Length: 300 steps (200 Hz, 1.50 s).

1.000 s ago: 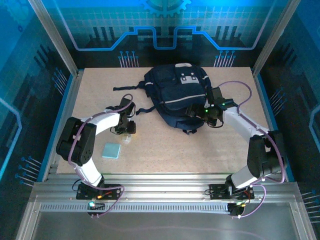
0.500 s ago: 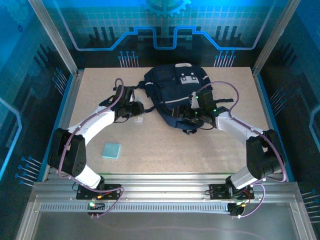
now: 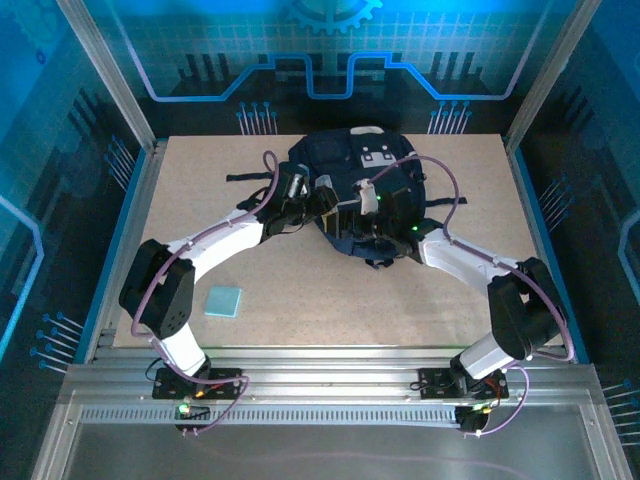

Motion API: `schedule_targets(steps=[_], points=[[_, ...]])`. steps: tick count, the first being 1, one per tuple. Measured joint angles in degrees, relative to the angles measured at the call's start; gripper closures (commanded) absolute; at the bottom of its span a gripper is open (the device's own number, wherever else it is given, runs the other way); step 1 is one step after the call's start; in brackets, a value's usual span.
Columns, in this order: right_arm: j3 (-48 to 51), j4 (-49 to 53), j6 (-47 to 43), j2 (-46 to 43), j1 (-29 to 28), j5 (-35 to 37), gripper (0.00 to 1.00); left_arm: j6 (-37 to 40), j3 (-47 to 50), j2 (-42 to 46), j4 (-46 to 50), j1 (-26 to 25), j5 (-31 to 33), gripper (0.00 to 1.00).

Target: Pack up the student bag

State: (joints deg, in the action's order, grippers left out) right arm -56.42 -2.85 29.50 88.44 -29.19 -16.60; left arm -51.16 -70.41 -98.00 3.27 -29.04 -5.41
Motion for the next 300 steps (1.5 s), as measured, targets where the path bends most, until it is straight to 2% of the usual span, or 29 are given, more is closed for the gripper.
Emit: schedule_targets(steps=[49,78,96,102,106,111,115,147,175,200,231,270,300], points=[[-1.4,-3.7,-2.4,3.5,0.0,0.5,0.51,-4.8,0.1,0.0,-3.0,-0.1,-1.2,0.64],[-1.5,-5.8,-1.7,4.2,0.0,0.0,0.72,-6.0,0.1,0.0,-3.8,-0.5,-1.9,0.60],[-1.7,-5.8,-1.3,4.2,0.4,-0.1,0.79,-6.0,0.1,0.1,-4.2,-0.6,-2.0,0.44],[-1.7,-5.7,-1.0,4.2,0.6,-0.2,0.80,-5.7,0.1,0.1,-4.5,-0.6,-2.2,0.35],[-1.7,-5.7,-1.0,4.2,0.7,-0.4,0.80,-6.1,0.1,0.1,-4.5,-0.6,-2.3,0.25],[-1.7,-5.8,-1.0,4.2,0.9,-0.7,0.80,-5.6,0.1,0.1,-4.6,-0.6,-2.6,0.04],[-1.7,-5.8,-0.9,4.2,1.0,-0.9,0.80,-5.2,0.0,0.1,-4.5,-0.7,-2.7,0.01],[0.3,-6.0,0.5,2.3,4.6,-4.2,0.80,0.7,-2.8,0.1,-0.2,-0.7,-3.5,0.01],[4.1,-2.8,1.2,-4.0,10.9,-4.9,0.80,12.6,-11.6,-0.8,6.9,-0.8,-3.3,0.01],[6.1,2.7,1.6,-10.7,17.0,-3.4,0.80,24.4,-19.6,-4.5,11.3,-1.5,-3.1,0.07],[9.3,9.5,2.7,-18.0,25.1,-1.3,0.79,39.6,-26.2,-12.2,16.6,-5.6,0.8,0.07],[13.2,14.9,5.1,-22.6,38.0,-2.7,0.78,54.9,-32.6,-20.8,22.2,-10.6,6.1,0.07],[15.4,16.6,5.7,-24.0,43.5,-5.6,0.77,62.8,-36.3,-24.3,23.7,-12.1,8.1,0.16]])
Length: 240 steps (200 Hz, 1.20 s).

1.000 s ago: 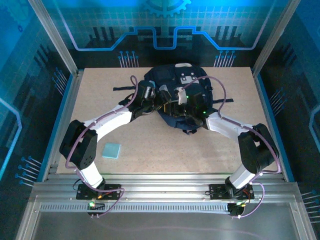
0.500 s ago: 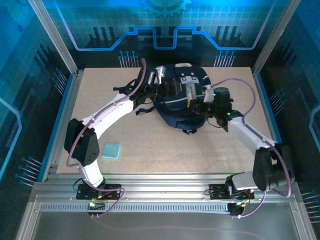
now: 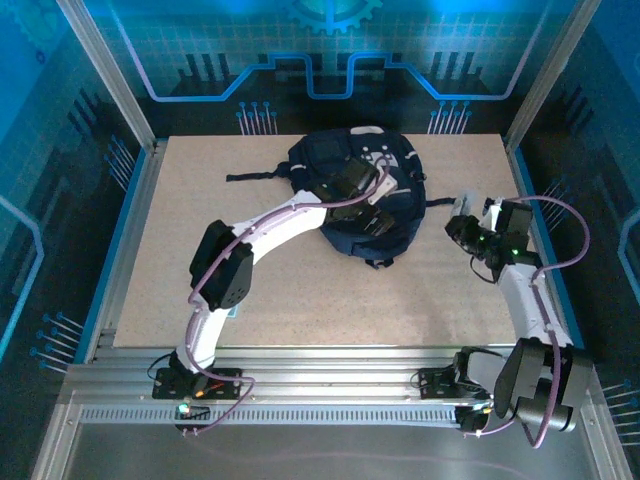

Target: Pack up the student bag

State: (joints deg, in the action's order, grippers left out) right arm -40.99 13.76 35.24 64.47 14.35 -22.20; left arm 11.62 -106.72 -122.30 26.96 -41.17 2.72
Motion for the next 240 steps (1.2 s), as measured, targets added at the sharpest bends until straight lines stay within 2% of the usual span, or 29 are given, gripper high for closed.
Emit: schedule_targets(steps=[45,90,109,125,141,147,153,194,240], points=[[1.4,0.4,0.6,-0.3,1.4,-3.8,0.78,6.7,-5.4,-5.4,0.3,-0.3,4.0,0.29],[1.4,0.8,0.5,-1.4,1.5,-4.5,0.78,8.7,-7.5,-9.1,3.7,-0.3,4.3,0.25],[1.4,0.9,0.5,-1.5,1.5,-4.5,0.78,8.4,-7.6,-9.1,4.7,-0.3,3.3,0.26],[1.4,0.9,0.5,-1.5,1.5,-4.5,0.78,8.4,-7.7,-9.1,5.0,-0.3,3.3,0.43],[1.5,0.9,0.6,-1.5,1.5,-5.1,0.79,8.3,-8.7,-9.6,5.7,-0.1,3.7,0.66],[1.5,0.9,0.6,-1.5,1.5,-5.4,0.79,8.3,-9.4,-10.0,5.8,0.1,3.7,0.79],[1.6,0.8,0.6,-1.6,1.5,-5.6,0.79,8.2,-10.0,-10.4,5.8,0.2,3.7,1.00],[2.4,0.6,1.8,-1.9,0.7,-7.8,0.79,8.4,-14.2,-12.0,7.8,1.0,3.6,1.00],[2.8,-3.8,6.2,0.8,-5.2,-10.3,0.79,5.8,-16.3,-10.3,8.8,1.4,2.0,1.00]])
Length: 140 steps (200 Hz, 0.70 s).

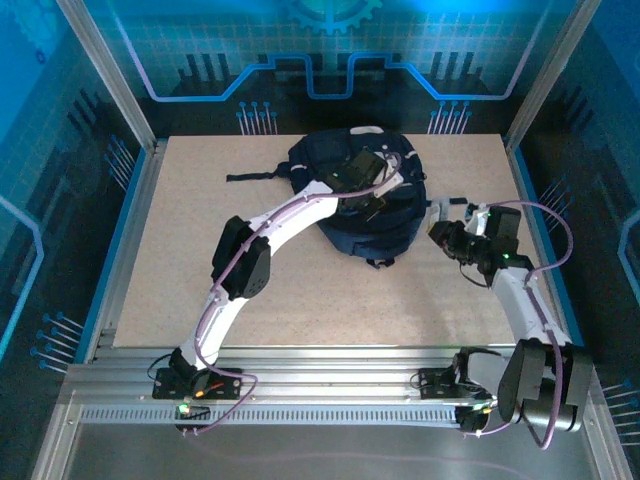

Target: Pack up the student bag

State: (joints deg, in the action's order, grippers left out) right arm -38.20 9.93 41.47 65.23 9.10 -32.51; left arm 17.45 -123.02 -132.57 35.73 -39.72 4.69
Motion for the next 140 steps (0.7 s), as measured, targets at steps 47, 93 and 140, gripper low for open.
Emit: schedule_targets(steps=[47,93,140], points=[[-0.7,-9.6,8.0,10.5,-9.3,-0.9,0.79,-4.3,-4.1,1.2,0.1,2.1,-2.3,1.00],[-10.6,-17.8,14.4,22.5,-16.2,2.1,0.77,-7.2,-6.5,1.2,1.0,2.5,-3.0,1.00],[-19.6,-27.5,23.8,36.0,-20.0,7.0,0.76,-10.1,-7.0,1.2,0.4,2.9,-3.2,1.00]])
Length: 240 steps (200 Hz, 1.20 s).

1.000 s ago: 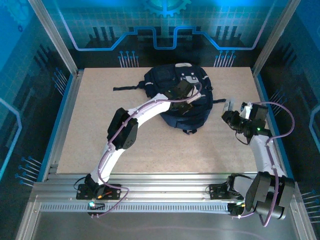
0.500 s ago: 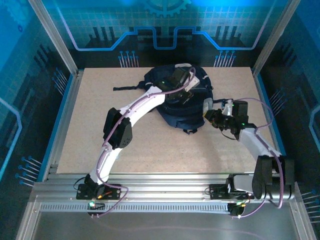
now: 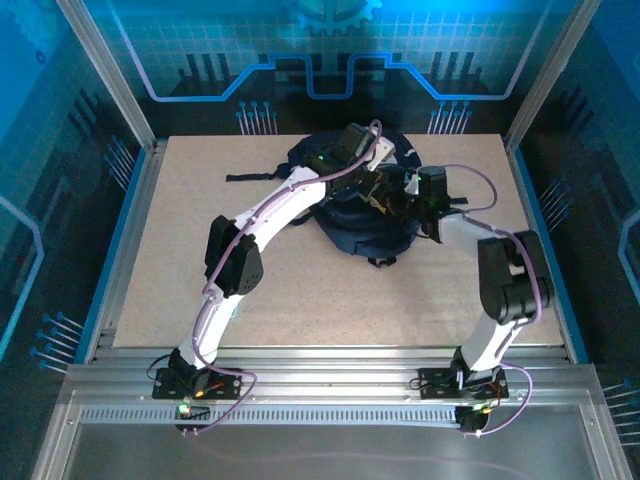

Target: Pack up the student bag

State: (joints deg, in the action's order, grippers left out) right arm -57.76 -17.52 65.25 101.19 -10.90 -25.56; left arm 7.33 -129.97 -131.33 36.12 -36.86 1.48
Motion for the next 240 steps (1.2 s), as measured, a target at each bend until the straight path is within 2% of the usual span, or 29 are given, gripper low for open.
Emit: schedule_targets(steps=[16,52,59,78,90,100,114,139,162,201,240], points=[[-2.3,-3.1,3.8,4.4,-1.6,2.8,0.76,-1.4,0.0,0.0,0.0,0.3,-0.5,1.00],[-8.5,-4.0,7.8,8.8,-5.7,9.5,0.60,-2.9,-0.2,0.6,0.5,2.0,-0.3,1.00],[-9.7,-4.0,8.5,9.4,-6.3,10.1,0.55,-3.0,-0.4,0.9,0.7,2.6,-0.4,1.00],[-11.8,-3.6,9.9,10.2,-7.5,11.2,0.30,-4.2,-0.5,1.8,0.9,3.8,-0.9,1.00],[-11.9,-2.3,9.8,10.2,-7.8,11.5,0.24,-5.0,-0.5,2.3,1.0,4.3,-1.4,1.00],[-12.0,-0.9,9.3,10.0,-7.8,11.5,0.23,-5.9,-0.5,2.3,1.1,4.6,-2.1,1.00],[-12.0,2.5,8.0,8.8,-7.7,12.3,0.25,-6.7,-0.5,2.3,1.4,4.8,-3.6,1.00],[-10.4,7.0,4.6,4.9,-7.5,13.7,0.58,-7.8,-0.4,2.3,1.4,4.7,-6.3,1.00],[-10.6,7.2,3.3,3.7,-7.5,13.2,0.71,-9.0,-0.4,2.3,1.3,4.4,-8.0,1.00],[-16.7,5.2,3.4,10.2,-8.1,9.7,0.72,-9.8,-0.4,2.3,0.7,6.0,-6.8,1.00],[-16.5,5.3,2.6,10.9,-8.1,8.6,0.61,-10.3,0.4,2.4,0.3,5.7,-7.1,1.00]])
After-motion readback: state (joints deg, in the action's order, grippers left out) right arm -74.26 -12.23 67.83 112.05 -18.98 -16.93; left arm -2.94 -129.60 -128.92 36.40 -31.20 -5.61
